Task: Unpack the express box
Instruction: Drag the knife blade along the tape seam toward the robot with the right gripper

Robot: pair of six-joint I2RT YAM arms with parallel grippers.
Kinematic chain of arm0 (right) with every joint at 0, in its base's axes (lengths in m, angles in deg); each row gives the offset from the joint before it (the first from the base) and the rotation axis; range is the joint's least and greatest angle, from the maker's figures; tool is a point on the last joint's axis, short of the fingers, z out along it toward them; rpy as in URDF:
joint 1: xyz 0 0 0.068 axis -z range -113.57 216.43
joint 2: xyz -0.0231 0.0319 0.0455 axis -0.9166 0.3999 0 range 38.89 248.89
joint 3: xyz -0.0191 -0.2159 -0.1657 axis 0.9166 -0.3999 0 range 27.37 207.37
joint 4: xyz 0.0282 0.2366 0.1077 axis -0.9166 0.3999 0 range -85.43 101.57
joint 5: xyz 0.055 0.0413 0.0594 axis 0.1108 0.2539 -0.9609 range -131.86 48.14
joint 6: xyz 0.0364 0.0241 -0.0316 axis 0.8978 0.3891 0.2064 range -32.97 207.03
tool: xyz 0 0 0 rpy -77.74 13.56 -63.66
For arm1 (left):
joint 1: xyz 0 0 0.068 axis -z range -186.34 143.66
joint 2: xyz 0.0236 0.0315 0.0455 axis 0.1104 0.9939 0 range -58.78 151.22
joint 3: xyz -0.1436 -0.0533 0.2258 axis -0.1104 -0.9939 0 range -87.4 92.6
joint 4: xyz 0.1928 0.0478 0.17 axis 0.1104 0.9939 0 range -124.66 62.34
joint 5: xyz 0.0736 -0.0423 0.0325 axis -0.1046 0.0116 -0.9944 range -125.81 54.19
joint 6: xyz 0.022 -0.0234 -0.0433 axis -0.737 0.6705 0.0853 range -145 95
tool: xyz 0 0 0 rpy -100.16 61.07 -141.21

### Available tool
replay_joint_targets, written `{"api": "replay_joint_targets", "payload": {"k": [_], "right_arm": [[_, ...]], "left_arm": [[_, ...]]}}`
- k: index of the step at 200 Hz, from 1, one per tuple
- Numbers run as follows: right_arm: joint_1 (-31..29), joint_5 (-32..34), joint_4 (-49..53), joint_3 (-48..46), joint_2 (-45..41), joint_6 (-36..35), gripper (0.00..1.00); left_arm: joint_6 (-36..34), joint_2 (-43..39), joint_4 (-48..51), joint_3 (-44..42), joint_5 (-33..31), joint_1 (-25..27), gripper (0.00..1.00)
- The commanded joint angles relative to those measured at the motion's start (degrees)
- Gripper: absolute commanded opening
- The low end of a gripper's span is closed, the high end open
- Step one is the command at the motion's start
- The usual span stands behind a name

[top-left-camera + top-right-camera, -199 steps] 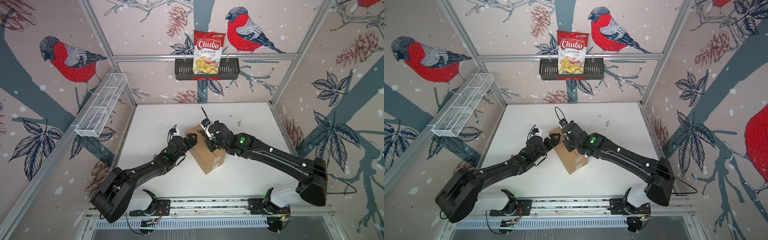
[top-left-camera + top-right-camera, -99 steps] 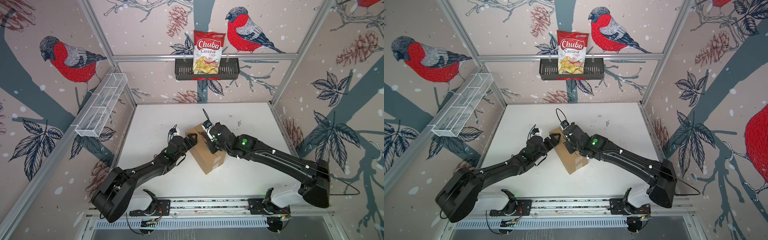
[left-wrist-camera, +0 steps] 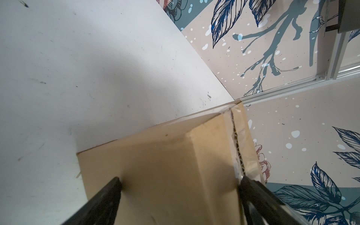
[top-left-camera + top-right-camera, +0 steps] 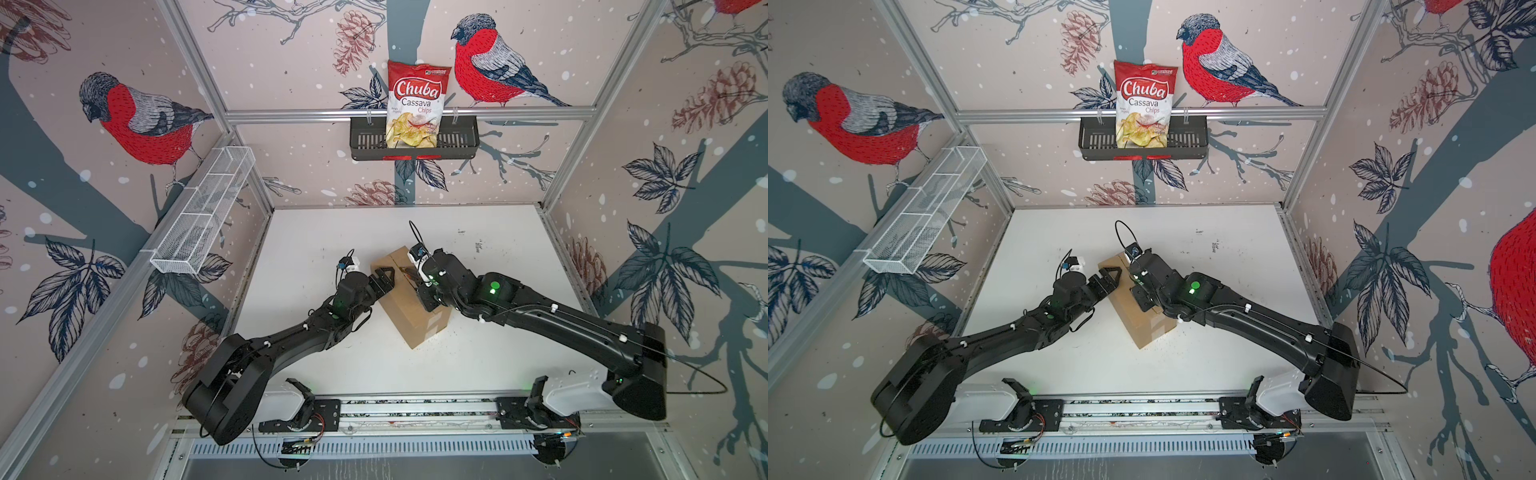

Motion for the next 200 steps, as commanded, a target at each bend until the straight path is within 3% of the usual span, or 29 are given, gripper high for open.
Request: {"api": "replay_joint_targets", "payload": {"k": [1,200], "right_arm": [[-0.29,0.78,1.6,-0.36,-0.82,1.25,0.0],[-2.7,2.54,6.07,-2.31,-4.93,5.28,0.0]], "left_arm": [[0.11,0.3,1.8,0.17,-0.5,0.06,0.93],[0.37,0.74,2.26,0.7,-1.44,0.76,0.93]]}}
